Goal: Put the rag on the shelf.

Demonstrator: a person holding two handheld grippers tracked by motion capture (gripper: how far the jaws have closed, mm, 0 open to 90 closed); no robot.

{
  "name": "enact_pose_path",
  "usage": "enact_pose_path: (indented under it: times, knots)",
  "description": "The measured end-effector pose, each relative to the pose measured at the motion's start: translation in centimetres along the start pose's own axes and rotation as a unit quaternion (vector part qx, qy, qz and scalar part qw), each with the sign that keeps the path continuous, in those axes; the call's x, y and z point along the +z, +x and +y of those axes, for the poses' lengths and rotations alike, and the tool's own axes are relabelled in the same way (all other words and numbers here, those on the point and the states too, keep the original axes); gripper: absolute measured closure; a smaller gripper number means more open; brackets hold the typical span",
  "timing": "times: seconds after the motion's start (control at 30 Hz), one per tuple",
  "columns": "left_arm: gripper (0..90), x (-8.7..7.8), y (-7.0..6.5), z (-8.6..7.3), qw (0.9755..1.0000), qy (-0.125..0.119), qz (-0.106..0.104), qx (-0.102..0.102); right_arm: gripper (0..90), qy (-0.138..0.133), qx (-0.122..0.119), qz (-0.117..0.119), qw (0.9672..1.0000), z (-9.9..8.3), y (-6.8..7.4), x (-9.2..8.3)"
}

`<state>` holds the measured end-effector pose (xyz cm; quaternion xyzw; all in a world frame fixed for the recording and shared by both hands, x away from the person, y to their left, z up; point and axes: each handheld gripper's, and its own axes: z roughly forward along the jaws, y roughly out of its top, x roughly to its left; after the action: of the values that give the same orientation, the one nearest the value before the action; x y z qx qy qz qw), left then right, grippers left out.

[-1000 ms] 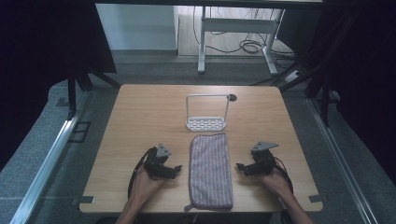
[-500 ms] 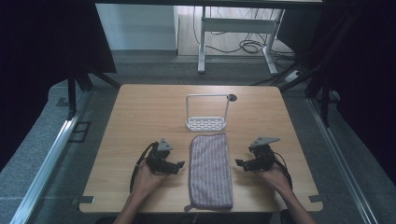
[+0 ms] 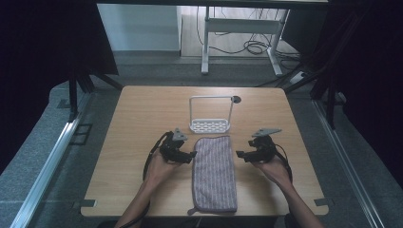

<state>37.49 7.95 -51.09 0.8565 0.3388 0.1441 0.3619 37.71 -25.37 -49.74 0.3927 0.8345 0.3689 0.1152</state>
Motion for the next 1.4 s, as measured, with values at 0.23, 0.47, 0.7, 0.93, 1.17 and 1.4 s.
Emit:
enact_pose_path:
  times: [0.23,0.47,0.7,0.93,1.17,1.4]
  knots:
    - [32.7,2.3,0.4,1.9,0.9998,0.006,0.001,0.016,39.5,0.006,-0.001,0.002,1.0000,2.5,0.7,2.3]
    - [36.5,4.9,1.1,1.9,0.9998,0.019,-0.007,-0.006,44.9,0.029,0.002,-0.008,0.9996,2.9,1.0,4.8]
    - [49.3,5.4,1.2,1.4,0.9993,0.013,-0.026,-0.023,53.4,0.050,-0.015,-0.023,0.9984,2.2,1.4,6.7]
    - [78.5,5.2,0.7,1.2,0.9970,0.007,-0.060,-0.048,81.6,0.038,-0.044,-0.012,0.9982,2.0,2.4,6.6]
    - [80.0,3.3,0.5,1.5,0.9969,-0.035,-0.054,-0.044,83.5,0.019,-0.055,-0.010,0.9982,2.1,2.9,5.2]
    - [79.8,0.2,-0.1,3.2,0.9962,-0.067,-0.051,-0.023,83.2,-0.017,-0.066,0.000,0.9977,3.1,3.1,2.7]
